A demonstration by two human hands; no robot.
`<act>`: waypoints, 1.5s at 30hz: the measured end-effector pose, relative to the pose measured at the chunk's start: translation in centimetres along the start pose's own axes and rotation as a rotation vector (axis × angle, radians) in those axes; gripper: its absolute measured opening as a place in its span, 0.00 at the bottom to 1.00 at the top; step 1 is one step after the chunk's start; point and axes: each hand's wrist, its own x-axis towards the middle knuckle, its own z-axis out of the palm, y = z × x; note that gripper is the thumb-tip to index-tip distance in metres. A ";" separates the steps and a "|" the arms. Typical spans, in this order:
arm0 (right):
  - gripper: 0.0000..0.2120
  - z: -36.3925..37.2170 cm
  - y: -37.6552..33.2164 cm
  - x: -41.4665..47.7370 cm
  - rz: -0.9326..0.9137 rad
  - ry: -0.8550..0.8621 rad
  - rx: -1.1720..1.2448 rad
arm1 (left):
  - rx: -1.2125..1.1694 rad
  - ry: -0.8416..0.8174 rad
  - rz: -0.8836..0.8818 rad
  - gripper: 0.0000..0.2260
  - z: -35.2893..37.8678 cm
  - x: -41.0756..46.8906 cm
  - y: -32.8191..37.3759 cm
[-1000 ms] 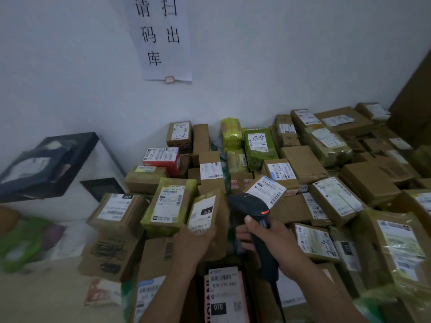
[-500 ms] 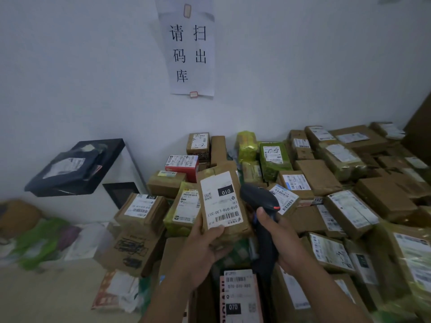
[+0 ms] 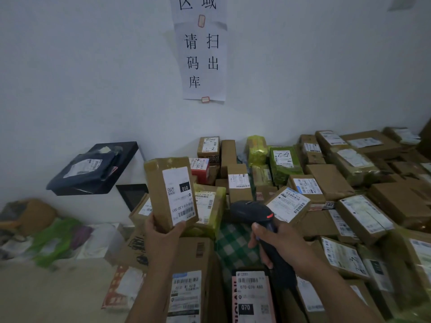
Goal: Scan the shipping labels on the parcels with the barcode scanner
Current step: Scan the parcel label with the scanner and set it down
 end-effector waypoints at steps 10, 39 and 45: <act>0.15 0.3 -0.7 -0.9 0.060 -0.124 -0.034 | -0.019 -0.005 -0.031 0.34 0.0 -0.3 -1.3; 0.21 -5.1 2.0 0.4 0.123 0.302 -0.019 | 0.167 -0.588 -0.372 0.23 9.9 -3.2 -3.4; 0.22 -6.1 2.6 0.6 0.148 0.313 0.017 | 0.297 -0.671 -0.383 0.23 12.3 -2.2 -5.3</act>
